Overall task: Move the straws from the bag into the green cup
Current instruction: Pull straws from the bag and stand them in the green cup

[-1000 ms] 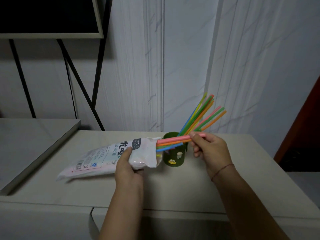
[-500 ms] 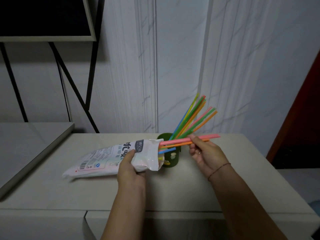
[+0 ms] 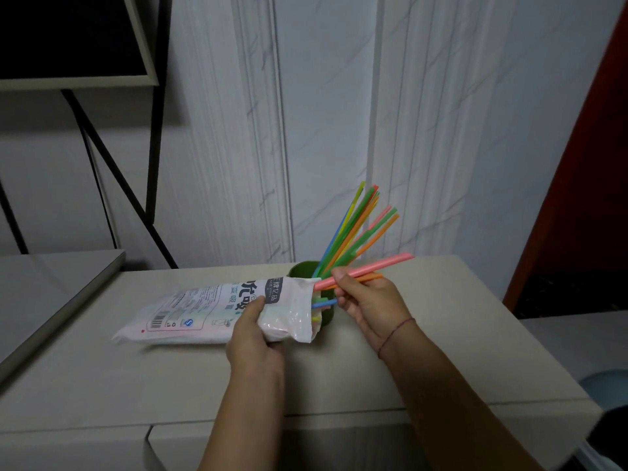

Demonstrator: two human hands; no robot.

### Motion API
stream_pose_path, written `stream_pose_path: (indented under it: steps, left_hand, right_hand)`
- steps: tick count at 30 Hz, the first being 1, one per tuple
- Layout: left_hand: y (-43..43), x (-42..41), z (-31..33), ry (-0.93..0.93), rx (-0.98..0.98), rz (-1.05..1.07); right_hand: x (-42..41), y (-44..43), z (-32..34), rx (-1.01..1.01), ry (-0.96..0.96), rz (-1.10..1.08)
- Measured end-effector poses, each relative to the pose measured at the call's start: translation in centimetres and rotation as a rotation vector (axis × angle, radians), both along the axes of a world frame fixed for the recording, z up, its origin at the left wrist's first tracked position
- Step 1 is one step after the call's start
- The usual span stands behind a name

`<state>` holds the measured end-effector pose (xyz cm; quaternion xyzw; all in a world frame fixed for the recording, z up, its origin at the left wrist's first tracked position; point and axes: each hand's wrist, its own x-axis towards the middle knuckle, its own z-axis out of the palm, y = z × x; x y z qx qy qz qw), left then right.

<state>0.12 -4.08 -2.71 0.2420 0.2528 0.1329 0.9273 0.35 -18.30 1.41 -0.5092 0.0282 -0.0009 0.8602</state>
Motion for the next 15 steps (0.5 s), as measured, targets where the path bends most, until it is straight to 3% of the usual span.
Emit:
stream_pose_path:
  steps: [8, 15]
  left_hand:
    - [2.1, 0.0, 0.4, 0.043, -0.041, 0.041]
    - [2.8, -0.3, 0.8, 0.072, -0.049, 0.068]
  right_hand:
    - [1.1, -4.2, 1.5, -0.100, -0.105, -0.307]
    - [1.6, -5.3, 2.0, -0.164, -0.184, -0.446]
